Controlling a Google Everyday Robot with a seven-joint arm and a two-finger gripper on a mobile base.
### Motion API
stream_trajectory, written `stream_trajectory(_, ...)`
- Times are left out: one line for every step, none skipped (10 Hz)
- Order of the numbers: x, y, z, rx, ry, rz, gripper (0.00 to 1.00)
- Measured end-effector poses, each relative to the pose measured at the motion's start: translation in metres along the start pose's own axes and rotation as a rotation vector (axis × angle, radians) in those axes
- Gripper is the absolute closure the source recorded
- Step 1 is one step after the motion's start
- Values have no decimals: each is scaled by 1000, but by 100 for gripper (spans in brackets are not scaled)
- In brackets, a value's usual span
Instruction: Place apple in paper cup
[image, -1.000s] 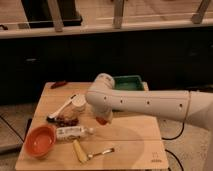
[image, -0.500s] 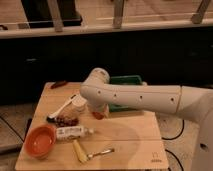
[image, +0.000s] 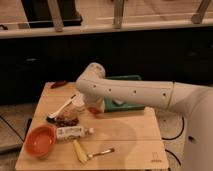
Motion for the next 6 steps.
stream_trajectory(4,-4,0,3,0,-10,98)
stream_trajectory(5,-8,0,5,-1,-20,98)
stream_trajectory(9,-14,0,9,-1,-33,98)
stream_trajectory(14,-19,-1,12,0,-48,98)
stream_trajectory(17,-22,-1,13,0,-56,98)
stream_trajectory(23,-26,-1,17,1,-66,98)
